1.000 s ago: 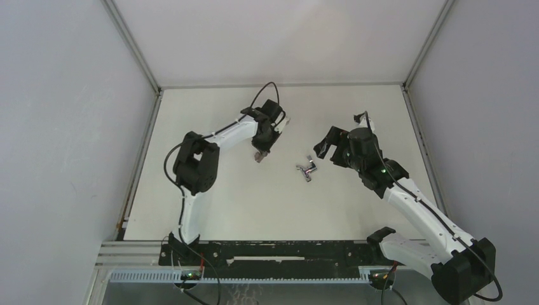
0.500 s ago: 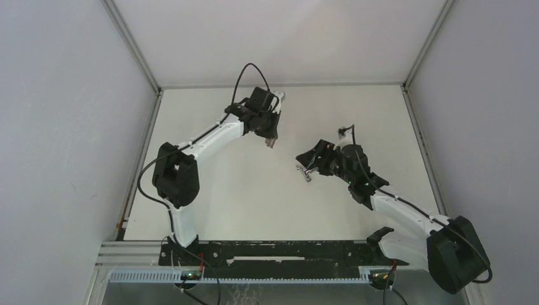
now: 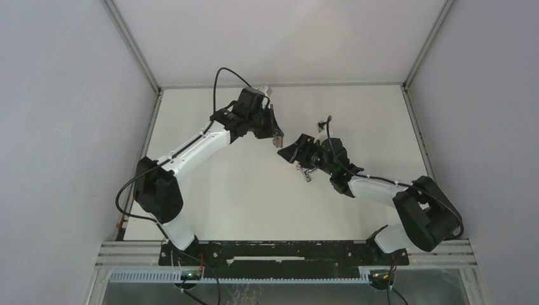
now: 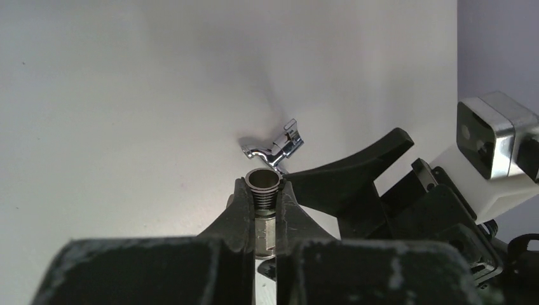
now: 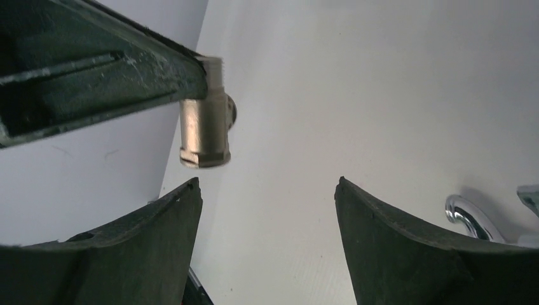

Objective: Install the water faucets

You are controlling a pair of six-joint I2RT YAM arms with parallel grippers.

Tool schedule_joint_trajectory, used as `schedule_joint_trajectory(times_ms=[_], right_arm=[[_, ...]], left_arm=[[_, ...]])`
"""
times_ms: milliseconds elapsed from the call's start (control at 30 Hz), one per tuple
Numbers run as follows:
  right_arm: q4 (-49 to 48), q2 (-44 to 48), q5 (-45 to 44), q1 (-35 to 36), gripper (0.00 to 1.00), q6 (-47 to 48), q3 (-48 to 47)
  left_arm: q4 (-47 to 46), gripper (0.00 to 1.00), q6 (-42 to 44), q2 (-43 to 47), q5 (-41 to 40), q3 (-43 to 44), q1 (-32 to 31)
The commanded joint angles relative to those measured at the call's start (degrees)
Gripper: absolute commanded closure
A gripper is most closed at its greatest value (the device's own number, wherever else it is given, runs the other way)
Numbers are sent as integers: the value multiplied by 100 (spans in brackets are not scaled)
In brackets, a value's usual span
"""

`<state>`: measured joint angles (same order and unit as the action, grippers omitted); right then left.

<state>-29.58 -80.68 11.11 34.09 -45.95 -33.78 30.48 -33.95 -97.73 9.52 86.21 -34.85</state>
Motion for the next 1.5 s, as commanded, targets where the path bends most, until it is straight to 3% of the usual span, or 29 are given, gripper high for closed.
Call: schedule_joint_trajectory(times_ms=[0,267,567,667,733,767,800,833,867,933,1100,1233,1467], right_arm=[[-831,-210,134,37,17,-199,-374],[-1082,-323,318,20,20,-157,-442],[-1420,-801,894,-59,56,-409,-665],[-1573,-826,1166,-113,79,-368,-658],[-1652,-827,1354,-178,98,-280,-648],[-1693,-820,1504,-231,100,-237,-635],[-1742,-804,1684,-293,100,-160,-615],[-1801,-774,1914,-365,100,-85,-586],[-1897,-751,2205,-445,100,4,-549],[-2105,-724,2995,-605,100,157,-508],[-2034,-663,4914,-1200,100,142,-502],[-1701,-420,5722,-1382,100,402,-513],[-141,141,6868,-1358,100,1681,-796]], left_arm=[[-280,100,-447,316,148,-152,-34],[-202,99,-406,413,321,-168,-39],[-189,96,-413,615,255,-307,-56],[-191,92,-389,676,245,-348,-49],[-169,83,-355,728,237,-372,-55],[-136,75,-342,754,232,-370,-57],[-56,59,-340,783,249,-342,-48],[34,32,-333,817,320,-315,-43],[108,15,-308,848,463,-295,-47],[229,1,-206,945,841,-304,-41],[327,2,724,1588,2249,-724,79],[67,6,1834,2249,3375,-1322,114],[-290,14,1670,2351,4728,-1763,177]])
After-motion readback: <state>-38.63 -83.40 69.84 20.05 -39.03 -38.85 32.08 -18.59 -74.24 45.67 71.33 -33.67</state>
